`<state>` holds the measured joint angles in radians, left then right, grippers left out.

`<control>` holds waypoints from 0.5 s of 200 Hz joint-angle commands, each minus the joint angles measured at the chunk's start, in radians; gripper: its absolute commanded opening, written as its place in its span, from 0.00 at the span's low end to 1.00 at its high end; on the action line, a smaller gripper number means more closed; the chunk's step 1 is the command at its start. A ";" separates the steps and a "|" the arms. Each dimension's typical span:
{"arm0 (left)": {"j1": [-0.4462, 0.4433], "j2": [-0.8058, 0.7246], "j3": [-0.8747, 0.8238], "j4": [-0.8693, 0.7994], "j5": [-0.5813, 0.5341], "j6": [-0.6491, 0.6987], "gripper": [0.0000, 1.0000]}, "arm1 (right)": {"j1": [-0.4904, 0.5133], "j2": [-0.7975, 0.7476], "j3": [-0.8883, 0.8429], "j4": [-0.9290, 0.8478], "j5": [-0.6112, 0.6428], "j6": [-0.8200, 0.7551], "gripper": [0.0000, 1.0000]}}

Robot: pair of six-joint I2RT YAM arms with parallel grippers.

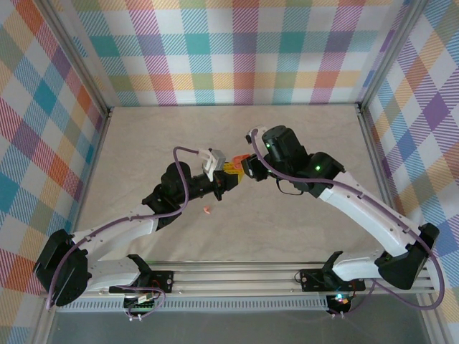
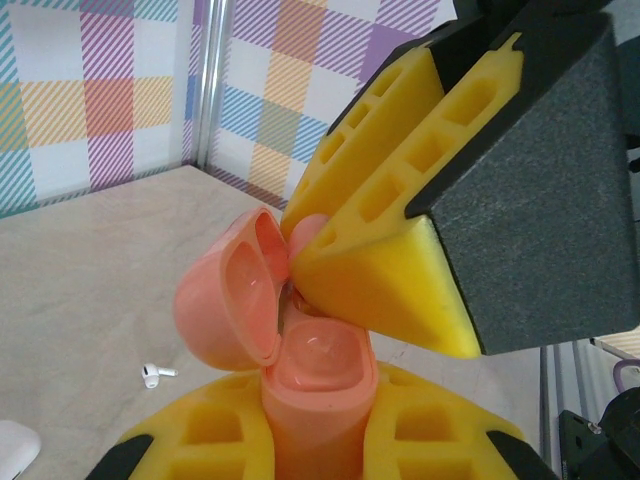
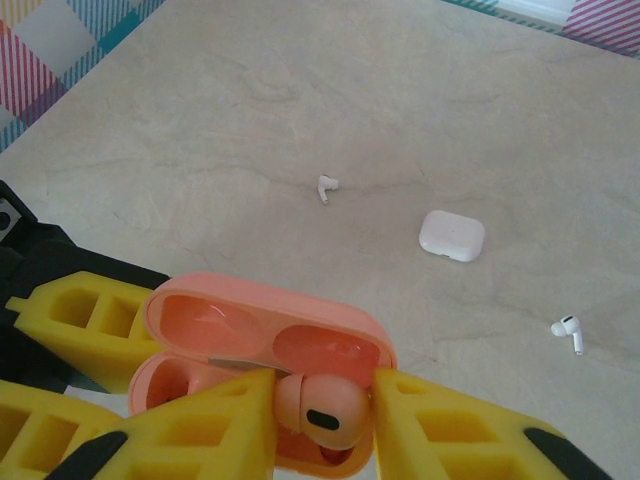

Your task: Insert the wireless bluetooth earbuds into the charging case

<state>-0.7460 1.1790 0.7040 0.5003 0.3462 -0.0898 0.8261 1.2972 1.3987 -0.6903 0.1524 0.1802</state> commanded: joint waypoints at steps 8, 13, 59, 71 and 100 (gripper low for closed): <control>-0.016 -0.022 0.052 0.094 -0.018 -0.010 0.00 | 0.010 0.011 0.032 -0.054 -0.061 0.028 0.33; -0.016 -0.022 0.052 0.093 -0.018 -0.009 0.00 | 0.010 0.010 0.032 -0.054 -0.061 0.029 0.34; -0.016 -0.027 0.053 0.095 -0.019 -0.010 0.00 | 0.010 0.029 0.065 -0.073 -0.071 0.033 0.39; -0.016 -0.026 0.052 0.093 -0.020 -0.010 0.00 | 0.010 0.031 0.070 -0.078 -0.072 0.034 0.40; -0.016 -0.030 0.044 0.093 -0.027 -0.008 0.00 | 0.010 0.023 0.083 -0.074 -0.079 0.044 0.43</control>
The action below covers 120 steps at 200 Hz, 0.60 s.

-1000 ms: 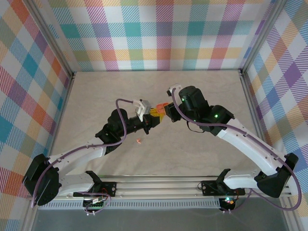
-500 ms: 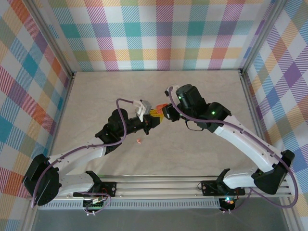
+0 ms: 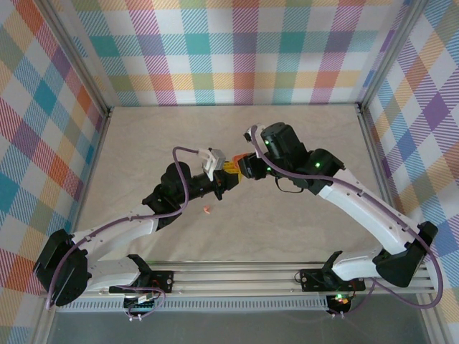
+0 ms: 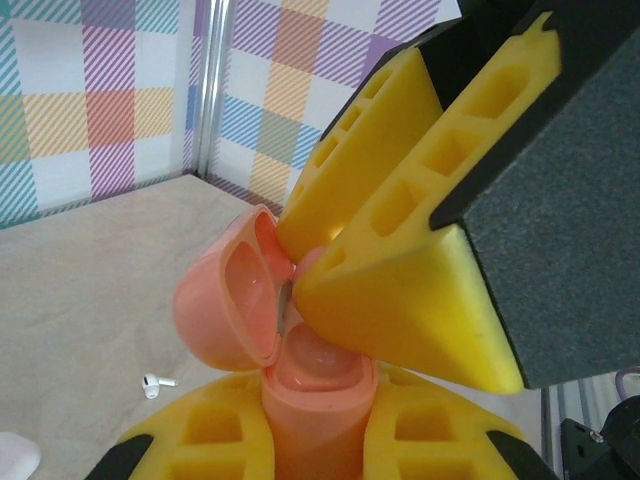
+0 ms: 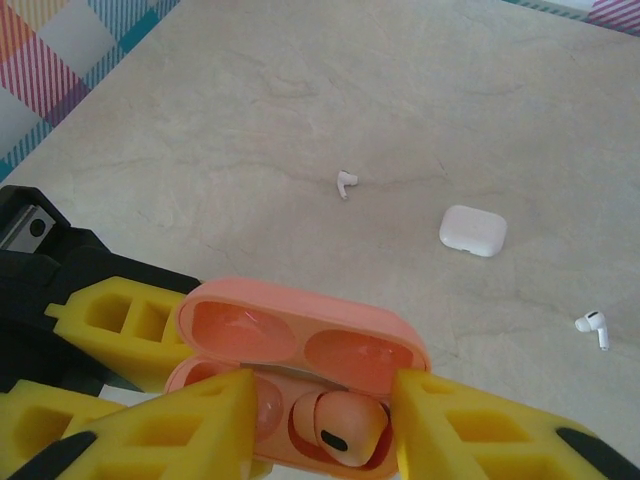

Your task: Insert the wireless bluetooth earbuds into the charging case

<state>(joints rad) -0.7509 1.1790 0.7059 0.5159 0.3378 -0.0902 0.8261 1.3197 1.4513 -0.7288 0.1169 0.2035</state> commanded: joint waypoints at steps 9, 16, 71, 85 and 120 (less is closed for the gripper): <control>-0.011 -0.030 0.037 0.076 -0.021 -0.006 0.00 | 0.010 -0.008 0.036 -0.029 -0.047 0.026 0.45; -0.011 -0.031 0.034 0.074 -0.022 -0.007 0.00 | 0.010 -0.015 0.041 -0.025 -0.054 0.029 0.47; -0.011 -0.051 0.009 0.069 -0.026 -0.009 0.00 | -0.001 -0.056 0.090 0.008 -0.137 0.069 0.58; -0.011 -0.060 0.007 0.064 -0.028 -0.009 0.00 | -0.007 -0.054 0.092 0.000 -0.138 0.073 0.59; -0.010 -0.095 0.000 0.027 -0.038 0.005 0.00 | -0.021 -0.069 0.078 0.006 -0.158 0.094 0.59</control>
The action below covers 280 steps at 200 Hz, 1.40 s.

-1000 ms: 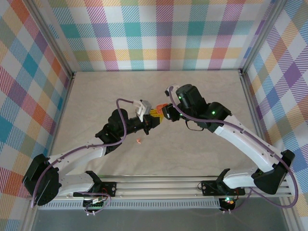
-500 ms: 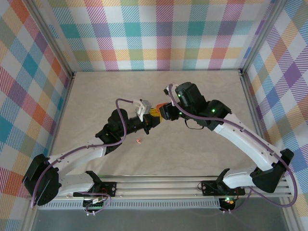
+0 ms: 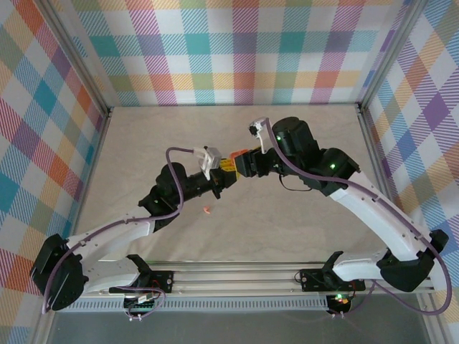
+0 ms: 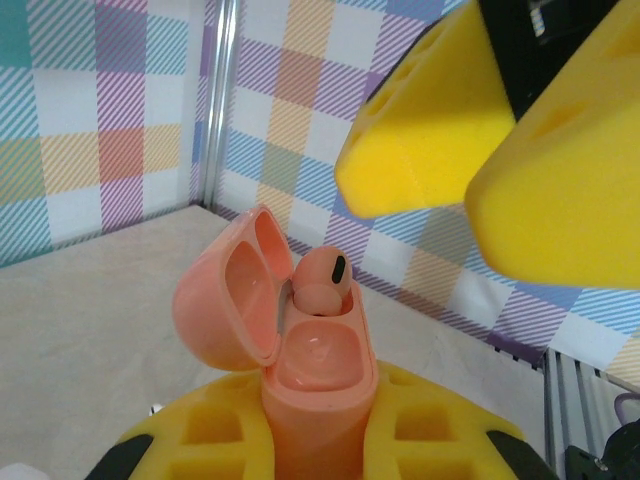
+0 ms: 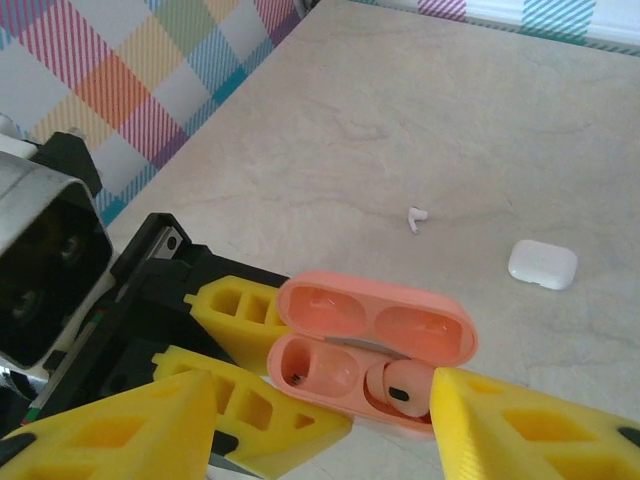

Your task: Insert the wireless bluetooth earbuds into the charging case

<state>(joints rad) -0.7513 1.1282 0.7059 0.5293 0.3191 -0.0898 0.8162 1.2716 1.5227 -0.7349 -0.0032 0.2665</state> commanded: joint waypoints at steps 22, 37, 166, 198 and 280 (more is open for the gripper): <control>-0.011 -0.084 -0.014 -0.039 -0.040 0.031 0.00 | -0.023 -0.039 -0.007 0.033 -0.062 0.046 0.57; -0.011 -0.139 -0.025 -0.128 -0.078 0.067 0.00 | -0.032 -0.048 -0.020 0.043 -0.077 0.052 0.55; -0.008 -0.704 -0.144 -0.781 -0.318 0.161 0.00 | -0.084 0.264 -0.109 0.159 -0.182 0.123 0.47; -0.010 -0.783 -0.135 -0.878 -0.362 0.190 0.00 | -0.061 0.419 -0.086 0.170 -0.219 0.157 0.45; -0.010 -0.829 -0.118 -0.951 -0.378 0.219 0.00 | 0.103 0.787 0.166 -0.030 -0.135 0.162 0.44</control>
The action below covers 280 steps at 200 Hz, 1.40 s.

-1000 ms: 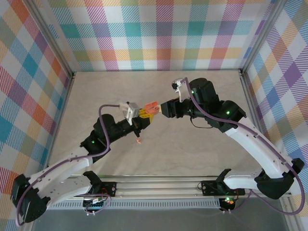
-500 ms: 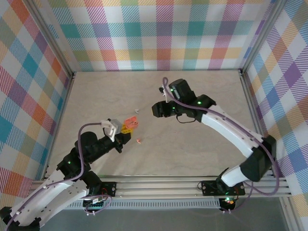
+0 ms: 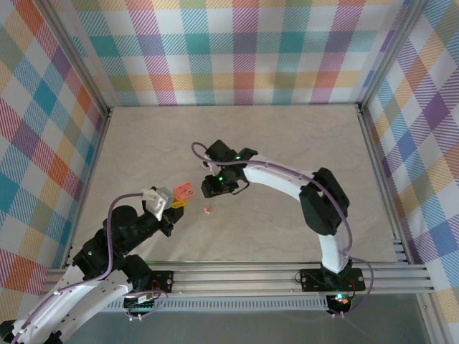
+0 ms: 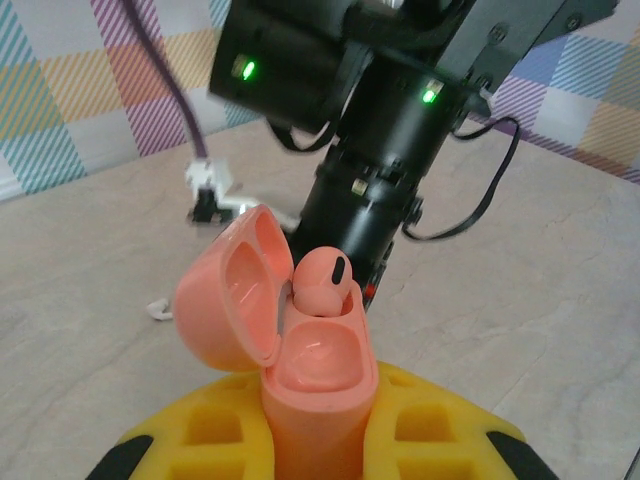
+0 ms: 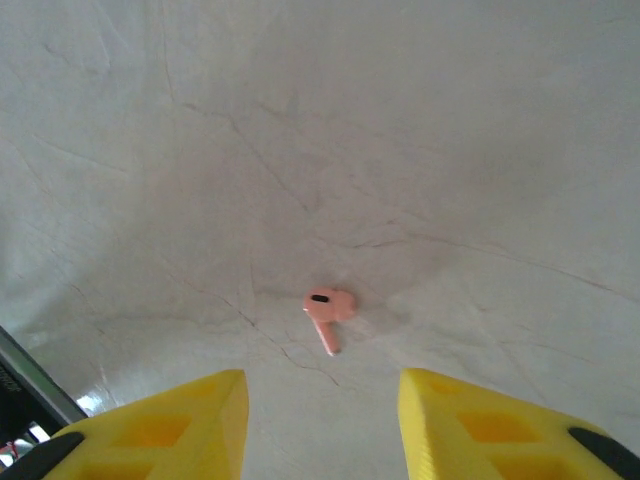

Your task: Insert the wireless bluetooth earbuds into the charging case

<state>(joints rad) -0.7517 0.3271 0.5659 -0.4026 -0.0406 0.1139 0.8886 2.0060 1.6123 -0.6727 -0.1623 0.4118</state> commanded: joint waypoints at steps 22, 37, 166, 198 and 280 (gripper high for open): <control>-0.010 -0.044 0.012 -0.032 -0.030 0.008 0.00 | 0.052 0.124 0.137 -0.137 0.027 0.020 0.44; -0.009 -0.058 0.006 -0.039 -0.035 0.005 0.00 | 0.069 0.172 0.197 -0.194 0.053 0.021 0.43; -0.010 -0.095 -0.004 -0.042 -0.042 0.007 0.00 | 0.121 0.329 0.377 -0.358 0.165 0.020 0.44; -0.009 -0.095 -0.004 -0.041 -0.038 0.004 0.00 | 0.122 0.350 0.383 -0.355 0.161 0.018 0.44; -0.009 -0.102 -0.006 -0.032 -0.030 -0.005 0.00 | 0.121 0.386 0.404 -0.359 0.161 0.019 0.40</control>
<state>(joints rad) -0.7521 0.2443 0.5652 -0.4461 -0.0723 0.1173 1.0027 2.3611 1.9869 -1.0122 -0.0040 0.4156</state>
